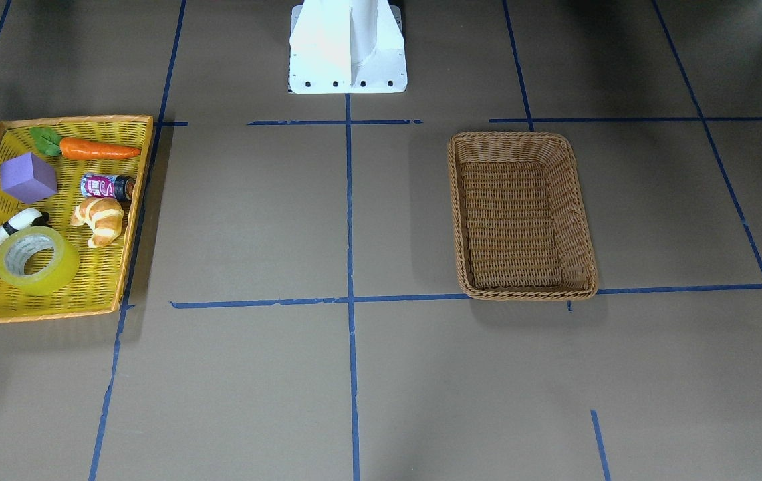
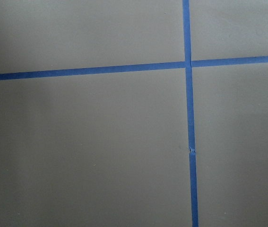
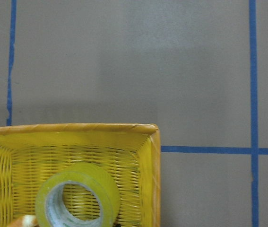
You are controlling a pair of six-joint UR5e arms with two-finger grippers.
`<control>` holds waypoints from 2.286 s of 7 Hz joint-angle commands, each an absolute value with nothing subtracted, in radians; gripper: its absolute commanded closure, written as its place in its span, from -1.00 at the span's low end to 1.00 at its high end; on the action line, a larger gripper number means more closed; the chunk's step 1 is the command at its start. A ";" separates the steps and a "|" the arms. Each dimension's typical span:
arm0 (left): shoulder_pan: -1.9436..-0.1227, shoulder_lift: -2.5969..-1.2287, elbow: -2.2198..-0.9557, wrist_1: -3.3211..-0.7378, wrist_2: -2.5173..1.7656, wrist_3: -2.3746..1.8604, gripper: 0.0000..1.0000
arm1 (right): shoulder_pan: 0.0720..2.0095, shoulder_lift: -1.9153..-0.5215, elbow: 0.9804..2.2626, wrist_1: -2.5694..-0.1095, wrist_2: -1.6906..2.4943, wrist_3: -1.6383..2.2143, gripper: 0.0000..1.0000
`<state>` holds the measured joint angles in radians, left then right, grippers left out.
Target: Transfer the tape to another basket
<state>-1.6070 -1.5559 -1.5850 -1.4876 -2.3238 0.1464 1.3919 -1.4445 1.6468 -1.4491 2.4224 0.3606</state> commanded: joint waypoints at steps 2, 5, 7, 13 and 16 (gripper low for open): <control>-1.606 -1.559 -1.585 -1.500 -2.324 0.143 -1.00 | 1.254 -1.451 1.644 -1.234 2.305 0.532 -1.00; -1.606 -1.562 -1.585 -1.500 -2.324 0.143 -1.00 | 1.128 -1.436 1.638 -1.226 2.258 0.540 -1.00; -1.600 -1.563 -1.580 -1.502 -2.322 0.143 -1.00 | 1.083 -1.437 1.609 -1.227 2.210 0.535 -1.00; -1.589 -1.574 -1.534 -1.550 -2.324 0.141 -1.00 | 1.062 -1.419 1.513 -1.229 2.210 0.526 -0.97; -1.589 -1.605 -1.479 -1.592 -2.324 0.138 -1.00 | 1.060 -1.405 1.508 -1.227 2.212 0.522 0.44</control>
<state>-1.5893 -1.5980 -1.4896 -1.5855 -2.3239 0.1394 1.0587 -1.4070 1.5093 -1.2284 2.2101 0.5244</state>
